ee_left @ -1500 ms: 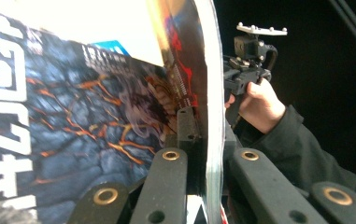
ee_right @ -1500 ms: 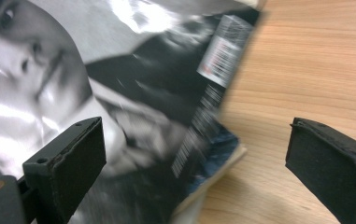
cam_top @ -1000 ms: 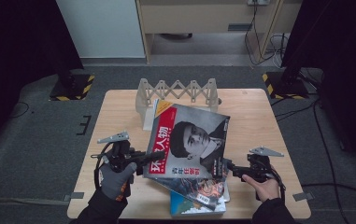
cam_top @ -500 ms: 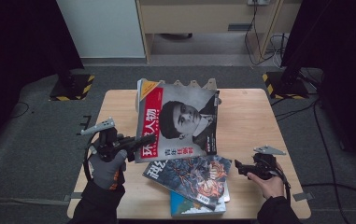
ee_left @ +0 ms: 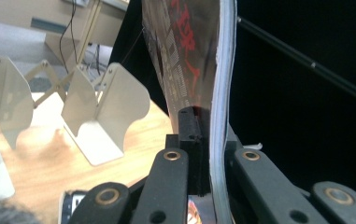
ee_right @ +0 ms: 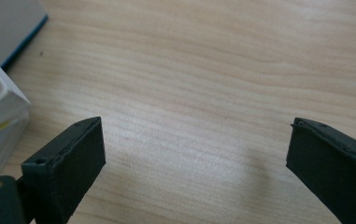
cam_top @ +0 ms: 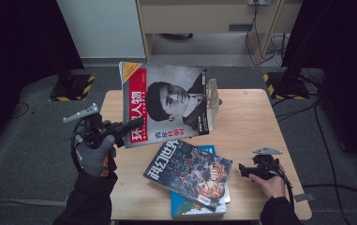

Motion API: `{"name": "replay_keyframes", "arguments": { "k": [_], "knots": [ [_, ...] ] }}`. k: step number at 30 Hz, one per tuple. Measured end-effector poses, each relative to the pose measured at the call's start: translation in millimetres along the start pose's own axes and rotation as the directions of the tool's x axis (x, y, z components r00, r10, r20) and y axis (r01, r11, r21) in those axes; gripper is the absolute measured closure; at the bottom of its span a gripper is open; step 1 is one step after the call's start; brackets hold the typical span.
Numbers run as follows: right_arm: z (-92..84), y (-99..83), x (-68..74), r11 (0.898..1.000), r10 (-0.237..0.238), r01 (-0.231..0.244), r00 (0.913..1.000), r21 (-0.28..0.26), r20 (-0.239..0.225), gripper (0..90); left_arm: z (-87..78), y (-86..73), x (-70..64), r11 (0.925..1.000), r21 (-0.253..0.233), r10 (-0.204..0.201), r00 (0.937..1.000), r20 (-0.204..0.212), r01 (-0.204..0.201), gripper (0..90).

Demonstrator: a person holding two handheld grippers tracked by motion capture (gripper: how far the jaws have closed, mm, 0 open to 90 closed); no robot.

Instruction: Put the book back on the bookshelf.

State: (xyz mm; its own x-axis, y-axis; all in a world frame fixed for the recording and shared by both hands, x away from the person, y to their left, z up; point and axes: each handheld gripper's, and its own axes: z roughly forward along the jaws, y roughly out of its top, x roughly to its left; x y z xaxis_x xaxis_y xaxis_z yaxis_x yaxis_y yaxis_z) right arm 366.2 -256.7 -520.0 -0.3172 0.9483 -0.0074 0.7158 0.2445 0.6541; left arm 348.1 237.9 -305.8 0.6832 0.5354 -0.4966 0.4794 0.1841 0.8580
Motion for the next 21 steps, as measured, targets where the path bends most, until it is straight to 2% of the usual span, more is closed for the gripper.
{"name": "replay_keyframes", "arguments": {
  "k": [4,5,6,10,14,18,19,21],
  "knots": [
    [4.4,-1.9,-1.0,1.000,-0.011,0.011,0.9999,0.020,-0.001,4.5,-3.8,6.7,0.7,0.9999,-0.011,0.007,0.9999,-0.010,-0.007,86.3],
    [6.8,-3.2,-1.4,0.999,-0.007,0.007,1.0000,0.040,-0.007,4.2,-5.9,9.6,2.1,0.9999,-0.015,0.007,0.9998,-0.019,-0.007,86.3],
    [8.3,-3.7,-2.1,0.999,-0.024,0.024,0.9997,0.044,-0.002,3.4,-6.9,10.9,3.3,0.9999,-0.015,0.006,0.9997,-0.024,-0.006,86.3],
    [10.1,-3.7,-1.4,0.999,-0.017,0.018,0.9998,0.032,-0.009,3.0,-10.7,15.6,9.2,0.9998,-0.022,0.001,0.9988,-0.048,-0.002,86.3],
    [12.3,-7.8,-1.9,1.000,0.007,-0.007,0.9999,-0.003,-0.013,0.8,-15.7,21.0,15.7,0.9995,-0.031,-0.004,0.9969,-0.079,0.001,86.3],
    [12.9,-8.7,-2.2,1.000,0.006,-0.006,0.9999,-0.016,-0.011,0.4,-20.5,24.5,19.5,0.9993,-0.036,-0.008,0.9947,-0.102,0.004,86.3],
    [14.0,-11.0,-1.5,0.999,0.009,-0.009,0.9999,-0.044,-0.005,0.3,-24.1,26.7,22.1,0.9990,-0.044,-0.010,0.9929,-0.119,0.005,86.3],
    [14.6,-12.8,-0.9,0.998,0.012,-0.013,0.9999,-0.065,-0.005,0.3,-27.7,28.8,25.3,0.9989,-0.047,-0.014,0.9912,-0.132,0.007,86.3]
  ]
}}
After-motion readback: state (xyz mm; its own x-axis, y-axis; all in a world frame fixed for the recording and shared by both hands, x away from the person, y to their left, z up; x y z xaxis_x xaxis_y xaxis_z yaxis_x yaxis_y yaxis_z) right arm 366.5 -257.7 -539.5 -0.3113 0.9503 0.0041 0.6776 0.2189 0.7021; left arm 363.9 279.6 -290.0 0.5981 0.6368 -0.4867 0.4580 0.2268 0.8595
